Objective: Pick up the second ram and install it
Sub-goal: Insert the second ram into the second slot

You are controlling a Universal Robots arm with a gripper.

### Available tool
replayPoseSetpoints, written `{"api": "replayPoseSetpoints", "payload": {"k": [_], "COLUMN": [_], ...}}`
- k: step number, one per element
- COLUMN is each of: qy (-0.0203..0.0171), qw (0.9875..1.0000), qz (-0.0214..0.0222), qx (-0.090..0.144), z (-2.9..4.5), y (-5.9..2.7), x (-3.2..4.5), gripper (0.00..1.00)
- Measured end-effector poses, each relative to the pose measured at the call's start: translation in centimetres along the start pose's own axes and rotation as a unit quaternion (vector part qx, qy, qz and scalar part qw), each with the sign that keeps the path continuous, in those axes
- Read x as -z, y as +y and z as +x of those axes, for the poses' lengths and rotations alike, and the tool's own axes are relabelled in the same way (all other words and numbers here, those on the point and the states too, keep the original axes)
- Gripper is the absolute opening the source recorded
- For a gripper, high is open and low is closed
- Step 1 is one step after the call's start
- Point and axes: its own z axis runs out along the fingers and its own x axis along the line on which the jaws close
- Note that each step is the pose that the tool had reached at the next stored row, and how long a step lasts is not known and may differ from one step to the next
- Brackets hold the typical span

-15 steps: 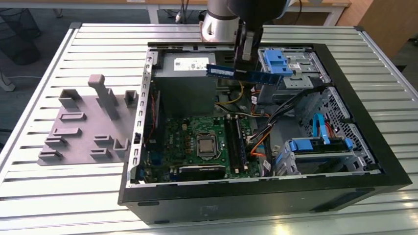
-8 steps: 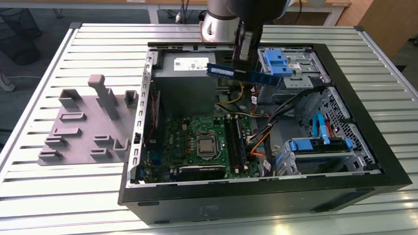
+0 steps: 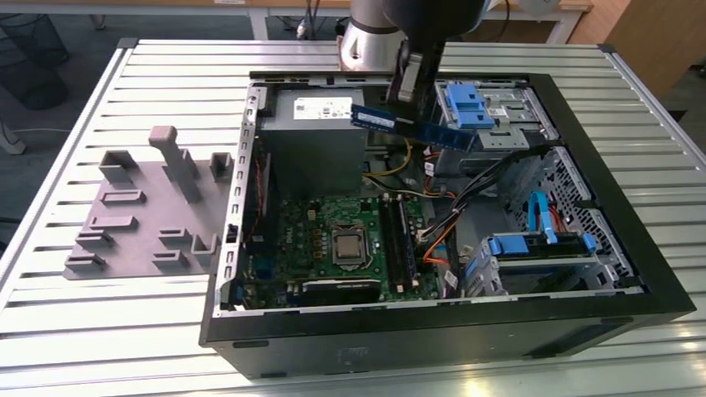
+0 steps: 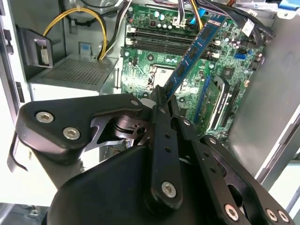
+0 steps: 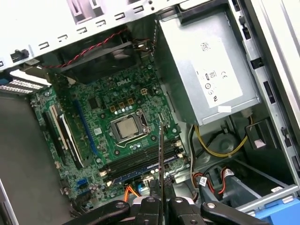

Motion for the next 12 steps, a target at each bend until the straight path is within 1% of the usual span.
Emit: {"api": "replayPoseSetpoints", "payload": {"k": [3, 6, 9, 12], "qy": [0.0, -0.0002, -0.0002, -0.0003], "qw": [0.9999, 0.9994, 0.9987, 0.9976], "qz": [0.0004, 0.0008, 0.0012, 0.0016], "qx": [-0.017, -0.034, -0.052, -0.069], "z": [0.0, 0.0, 0.0, 0.0], "y": [0.0, 0.0, 0.0, 0.0], "x": [-0.02, -0.05, -0.08, -0.11], "gripper": [0.14, 0.14, 0.14, 0.14]}}
